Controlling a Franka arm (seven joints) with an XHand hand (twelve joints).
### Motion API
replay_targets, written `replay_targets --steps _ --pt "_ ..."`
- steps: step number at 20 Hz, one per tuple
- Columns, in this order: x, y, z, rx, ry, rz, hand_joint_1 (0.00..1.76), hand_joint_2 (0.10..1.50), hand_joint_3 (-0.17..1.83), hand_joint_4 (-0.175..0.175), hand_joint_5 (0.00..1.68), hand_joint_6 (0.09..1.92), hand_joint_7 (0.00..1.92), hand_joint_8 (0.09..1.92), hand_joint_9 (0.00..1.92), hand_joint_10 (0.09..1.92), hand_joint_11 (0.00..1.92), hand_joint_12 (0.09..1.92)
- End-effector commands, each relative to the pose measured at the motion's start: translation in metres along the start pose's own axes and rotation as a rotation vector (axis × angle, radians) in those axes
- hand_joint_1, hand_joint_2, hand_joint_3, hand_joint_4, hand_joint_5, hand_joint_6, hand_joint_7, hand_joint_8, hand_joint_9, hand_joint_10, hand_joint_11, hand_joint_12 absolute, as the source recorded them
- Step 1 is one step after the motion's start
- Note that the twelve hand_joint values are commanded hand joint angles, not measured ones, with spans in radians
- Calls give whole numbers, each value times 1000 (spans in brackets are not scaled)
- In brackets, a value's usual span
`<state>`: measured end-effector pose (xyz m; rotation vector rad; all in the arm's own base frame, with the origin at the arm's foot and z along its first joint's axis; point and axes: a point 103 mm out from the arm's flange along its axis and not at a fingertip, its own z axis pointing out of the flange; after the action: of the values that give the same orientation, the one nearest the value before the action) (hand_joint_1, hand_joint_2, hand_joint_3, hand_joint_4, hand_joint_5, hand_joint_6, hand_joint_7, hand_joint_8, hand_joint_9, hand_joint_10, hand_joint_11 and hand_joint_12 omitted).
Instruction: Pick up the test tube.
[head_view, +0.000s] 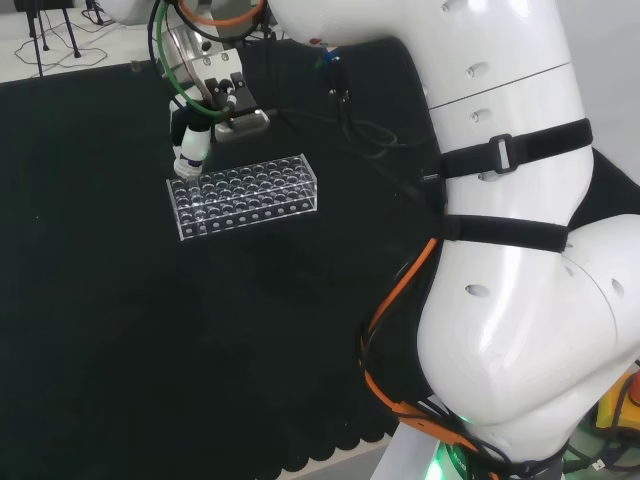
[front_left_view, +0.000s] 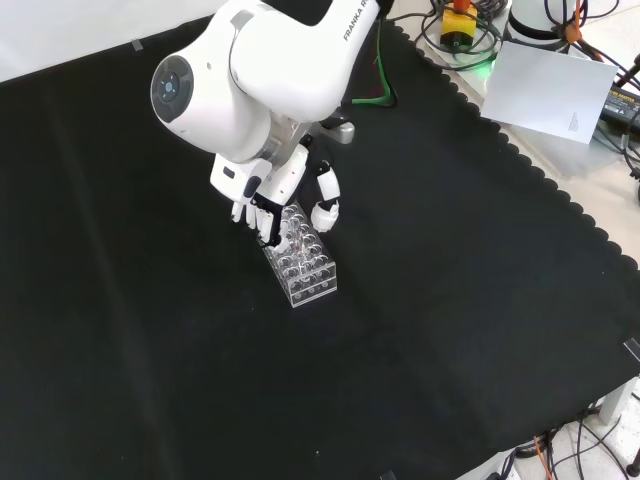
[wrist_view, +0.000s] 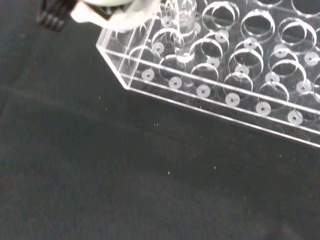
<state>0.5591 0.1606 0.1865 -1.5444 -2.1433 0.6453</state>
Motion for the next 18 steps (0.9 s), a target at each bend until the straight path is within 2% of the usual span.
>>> replay_targets --steps 1,6,12,14,16,18 --pt "2 5 -1 -7 6 12 958 629 682 -175 631 933 898 918 699 872 364 1441" --pt "6 12 0 -7 27 17 997 612 695 -175 676 941 988 898 800 829 435 1418" --pt "8 17 1 -50 48 44 1065 590 726 -175 790 923 1128 852 1025 754 556 1372" --pt "8 17 1 -80 48 55 1102 584 737 -175 860 899 1204 825 1125 734 633 1341" --pt "9 17 -1 -125 49 63 1159 715 582 -175 1050 839 1311 791 1238 752 767 1294" --pt "10 16 -4 -164 39 67 1229 716 572 -175 1177 738 1359 727 1338 787 912 1240"
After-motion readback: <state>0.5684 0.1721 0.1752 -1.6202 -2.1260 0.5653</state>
